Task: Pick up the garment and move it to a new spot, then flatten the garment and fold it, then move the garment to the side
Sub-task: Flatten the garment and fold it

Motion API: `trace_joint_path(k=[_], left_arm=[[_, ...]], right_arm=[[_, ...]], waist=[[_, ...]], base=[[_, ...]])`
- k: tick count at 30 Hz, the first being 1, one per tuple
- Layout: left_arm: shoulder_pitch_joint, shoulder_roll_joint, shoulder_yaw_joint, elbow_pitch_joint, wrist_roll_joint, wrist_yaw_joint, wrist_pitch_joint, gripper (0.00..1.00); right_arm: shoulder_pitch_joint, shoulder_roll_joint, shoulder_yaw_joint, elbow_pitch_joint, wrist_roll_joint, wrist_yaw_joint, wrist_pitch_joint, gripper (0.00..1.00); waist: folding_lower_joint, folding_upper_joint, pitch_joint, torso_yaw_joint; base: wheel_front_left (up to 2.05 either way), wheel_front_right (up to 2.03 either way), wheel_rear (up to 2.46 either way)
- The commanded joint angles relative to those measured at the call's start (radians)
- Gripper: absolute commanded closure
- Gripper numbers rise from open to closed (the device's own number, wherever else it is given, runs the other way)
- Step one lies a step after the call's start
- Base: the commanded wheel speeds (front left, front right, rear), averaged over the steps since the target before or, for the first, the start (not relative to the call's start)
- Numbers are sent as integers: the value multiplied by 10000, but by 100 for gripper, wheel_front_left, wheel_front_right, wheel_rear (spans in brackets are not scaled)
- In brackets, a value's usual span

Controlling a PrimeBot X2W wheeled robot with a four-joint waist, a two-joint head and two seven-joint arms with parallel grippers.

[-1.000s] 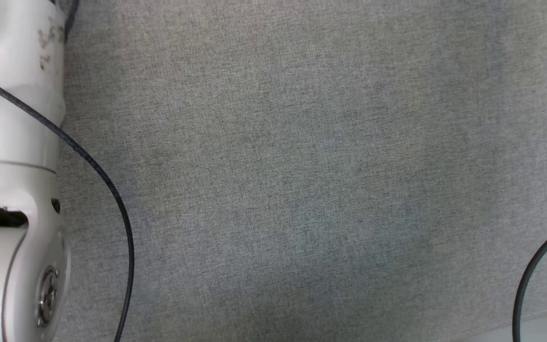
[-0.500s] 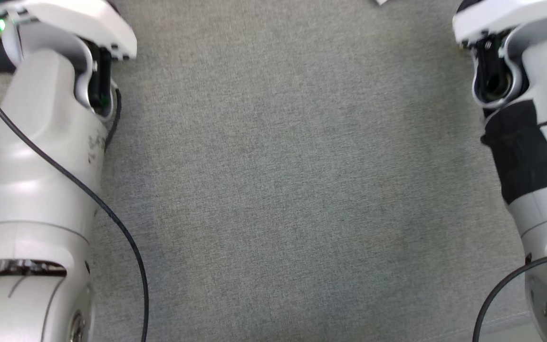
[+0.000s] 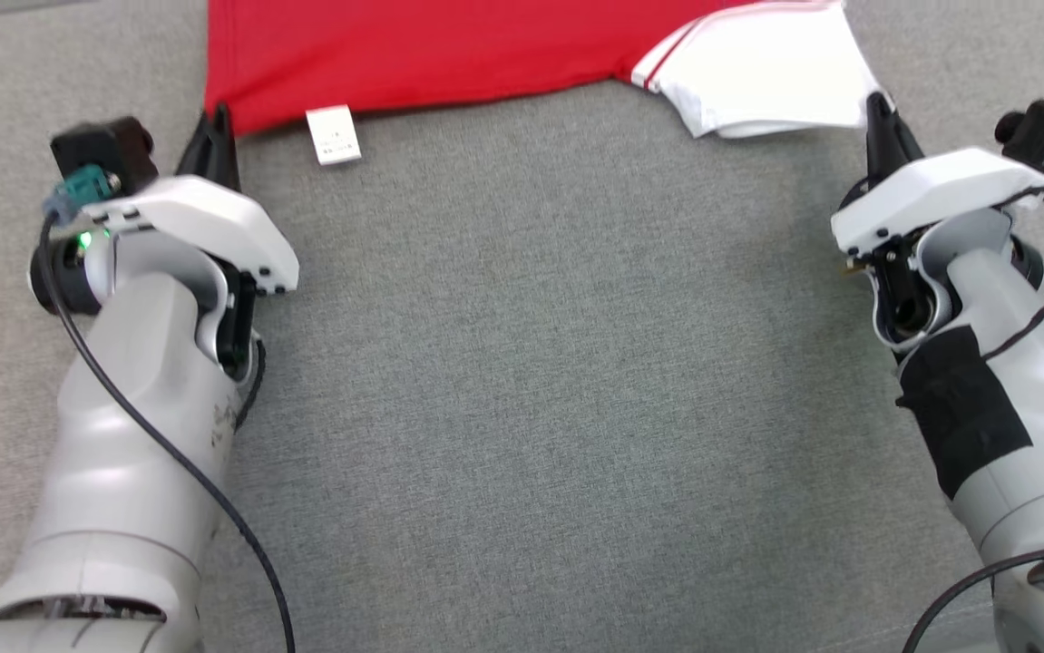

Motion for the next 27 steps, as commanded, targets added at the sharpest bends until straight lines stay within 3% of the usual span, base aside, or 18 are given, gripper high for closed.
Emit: trace_joint_path(k=[1,9,19,27], left_arm=[[173,75,-6,-65,42,-18,-29,100],[1490,67,-192,-238,-596,-301,-31,100],[3126,62,-1882,-498,-2434,-453,-29,100],[4430,54,-2738,-1063,-3084,-372,-29,100]], right_arm=[[182,-109,29,17,156,-4,60,100],[1379,-499,516,-187,925,-5,418,100],[3318,-1086,1063,-855,2275,-5,1103,100],[4911,-1493,1553,-1555,3118,-5,1283,100]], waist=[[0,0,-310,57],[0,0,-1454,198],[0,0,-3014,494],[0,0,-4038,554]], base=[[0,0,0],[0,0,0],[0,0,0],[0,0,0]])
